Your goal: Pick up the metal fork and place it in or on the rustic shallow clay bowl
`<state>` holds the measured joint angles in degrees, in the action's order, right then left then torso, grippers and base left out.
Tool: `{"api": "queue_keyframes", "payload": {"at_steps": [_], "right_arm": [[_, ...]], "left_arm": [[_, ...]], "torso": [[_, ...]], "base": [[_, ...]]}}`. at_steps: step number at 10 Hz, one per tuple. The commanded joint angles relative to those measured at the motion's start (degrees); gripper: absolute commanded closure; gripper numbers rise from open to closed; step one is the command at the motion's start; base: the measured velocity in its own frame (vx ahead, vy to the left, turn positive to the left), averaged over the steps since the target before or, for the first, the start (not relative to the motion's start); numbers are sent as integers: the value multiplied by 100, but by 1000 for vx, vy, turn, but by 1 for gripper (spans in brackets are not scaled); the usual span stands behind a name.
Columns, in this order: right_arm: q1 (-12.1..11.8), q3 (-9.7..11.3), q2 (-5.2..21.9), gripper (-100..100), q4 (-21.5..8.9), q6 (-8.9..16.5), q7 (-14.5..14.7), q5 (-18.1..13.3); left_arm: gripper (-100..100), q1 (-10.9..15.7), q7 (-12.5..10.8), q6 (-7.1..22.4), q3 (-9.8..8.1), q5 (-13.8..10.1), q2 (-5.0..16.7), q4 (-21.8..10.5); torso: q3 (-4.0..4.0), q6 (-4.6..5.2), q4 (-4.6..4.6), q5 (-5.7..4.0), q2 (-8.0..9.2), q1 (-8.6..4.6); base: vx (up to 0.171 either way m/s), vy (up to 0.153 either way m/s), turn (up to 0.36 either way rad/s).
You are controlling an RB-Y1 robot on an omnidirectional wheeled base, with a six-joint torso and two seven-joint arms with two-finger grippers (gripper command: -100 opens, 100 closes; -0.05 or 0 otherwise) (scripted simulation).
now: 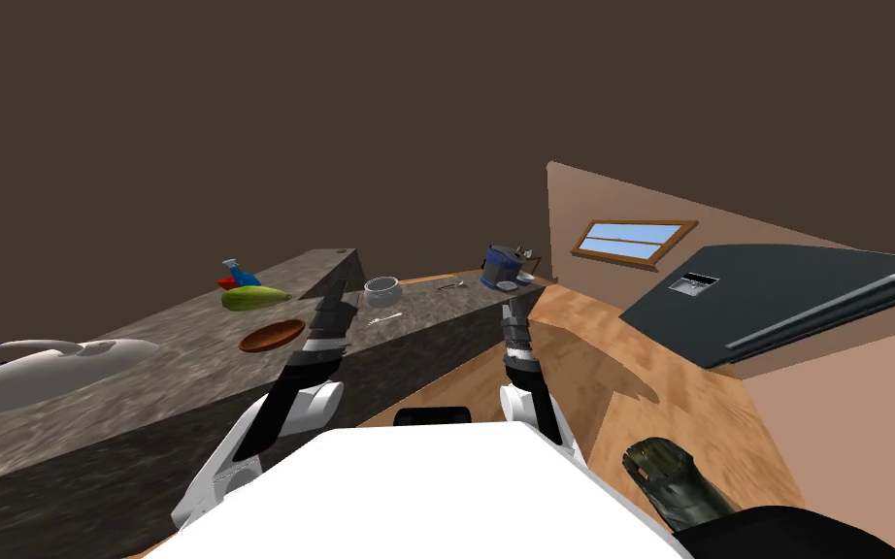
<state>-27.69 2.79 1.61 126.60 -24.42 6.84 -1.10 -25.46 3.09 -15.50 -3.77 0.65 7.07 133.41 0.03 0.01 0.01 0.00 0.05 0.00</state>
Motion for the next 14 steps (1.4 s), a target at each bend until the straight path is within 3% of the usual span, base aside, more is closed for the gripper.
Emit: {"api": "queue_keyframes", "payload": {"at_steps": [1, 9, 10, 12, 13, 14], "right_arm": [[0, 0, 0, 0, 0, 0, 0, 0], [0, 0, 0, 0, 0, 0, 0, 0], [-1, 0, 0, 0, 0, 0, 0, 0], [-1, -1, 0, 0, 0, 0, 0, 0], [-1, -1, 0, 0, 0, 0, 0, 0], [0, 0, 0, 0, 0, 0, 0, 0]], "left_arm": [[-100, 61, -22, 223, -40, -11, 65, -48], [-100, 455, -223, 1467, -463, -167, 525, -350], [-100, 572, -284, 1652, -589, -215, 631, -435], [-100, 572, -284, 1833, -589, -215, 631, -435], [-100, 693, -349, 2056, -721, -264, 734, -525], [-100, 693, -349, 2215, -721, -264, 734, -525]], "torso": [[0, 0, 0, 0, 0, 0], [1, 0, 1, 0, 2, -2], [2, -3, 1, 0, 2, 0], [3, -2, 1, 1, 4, 2], [1, -4, 0, 1, 0, 2], [1, 1, 0, 0, 1, 1]], "base": [[-15, 0, -40], [-19, -3, -96], [-30, -6, -132], [-19, 1, -32], [-20, -6, -179], [-22, -1, -88]]}}
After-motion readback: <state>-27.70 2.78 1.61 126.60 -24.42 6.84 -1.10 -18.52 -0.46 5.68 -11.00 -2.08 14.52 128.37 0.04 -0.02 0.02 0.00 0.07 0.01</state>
